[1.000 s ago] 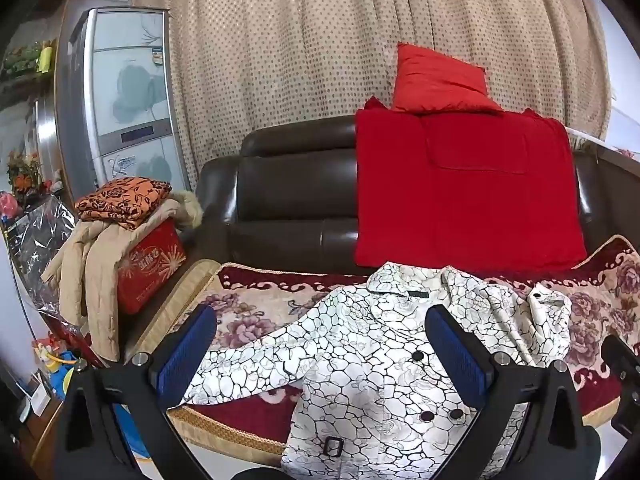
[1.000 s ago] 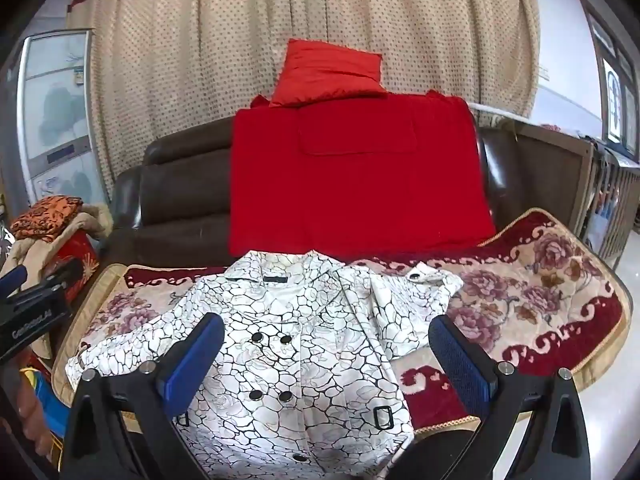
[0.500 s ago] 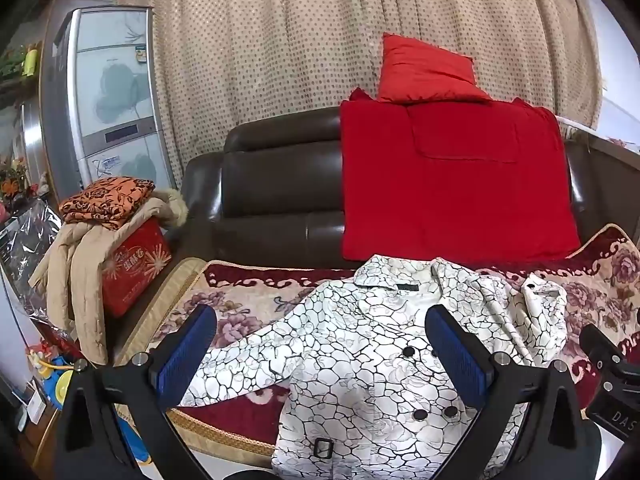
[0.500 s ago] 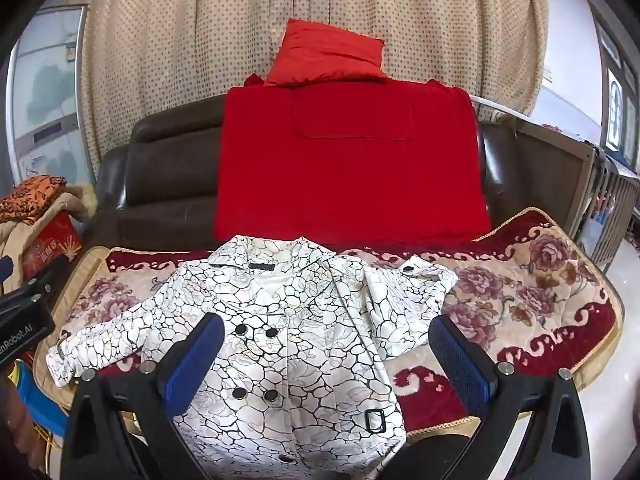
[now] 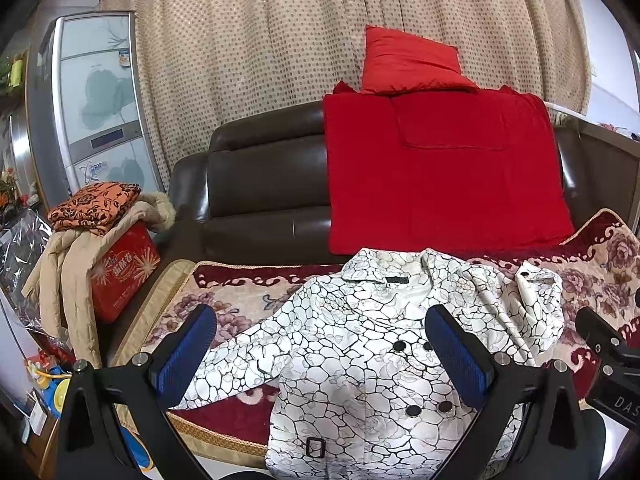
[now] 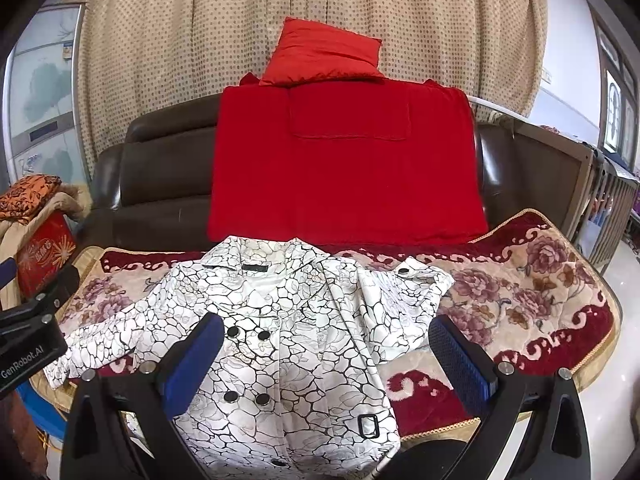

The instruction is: Fold large clothes

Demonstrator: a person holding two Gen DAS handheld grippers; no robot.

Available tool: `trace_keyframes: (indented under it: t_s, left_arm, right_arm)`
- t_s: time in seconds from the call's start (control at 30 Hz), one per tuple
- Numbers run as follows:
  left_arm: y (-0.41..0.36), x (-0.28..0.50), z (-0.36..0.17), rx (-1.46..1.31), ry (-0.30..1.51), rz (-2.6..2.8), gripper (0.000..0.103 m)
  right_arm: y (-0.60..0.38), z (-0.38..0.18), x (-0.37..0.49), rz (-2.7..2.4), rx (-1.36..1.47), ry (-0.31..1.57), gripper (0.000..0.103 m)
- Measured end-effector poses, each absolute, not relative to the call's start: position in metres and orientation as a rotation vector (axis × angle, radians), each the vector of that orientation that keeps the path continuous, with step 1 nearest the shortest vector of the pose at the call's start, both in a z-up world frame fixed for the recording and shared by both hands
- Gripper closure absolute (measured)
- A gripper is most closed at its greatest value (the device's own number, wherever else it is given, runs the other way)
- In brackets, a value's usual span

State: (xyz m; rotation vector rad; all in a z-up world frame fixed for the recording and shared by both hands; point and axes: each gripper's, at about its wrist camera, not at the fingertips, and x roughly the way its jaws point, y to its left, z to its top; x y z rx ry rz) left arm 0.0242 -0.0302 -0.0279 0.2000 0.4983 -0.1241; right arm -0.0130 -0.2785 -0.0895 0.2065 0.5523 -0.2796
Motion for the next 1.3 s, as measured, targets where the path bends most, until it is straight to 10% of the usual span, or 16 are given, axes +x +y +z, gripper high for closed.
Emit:
trace_keyframes:
  t_s: [1.3]
  left_arm:
    - [-0.030,0.057,-0.060,0.199,0.576,-0.126,0.000]
  right_arm:
    - [-0.273,-0.105,0.025,-0.280,0.175,0.612,0.000]
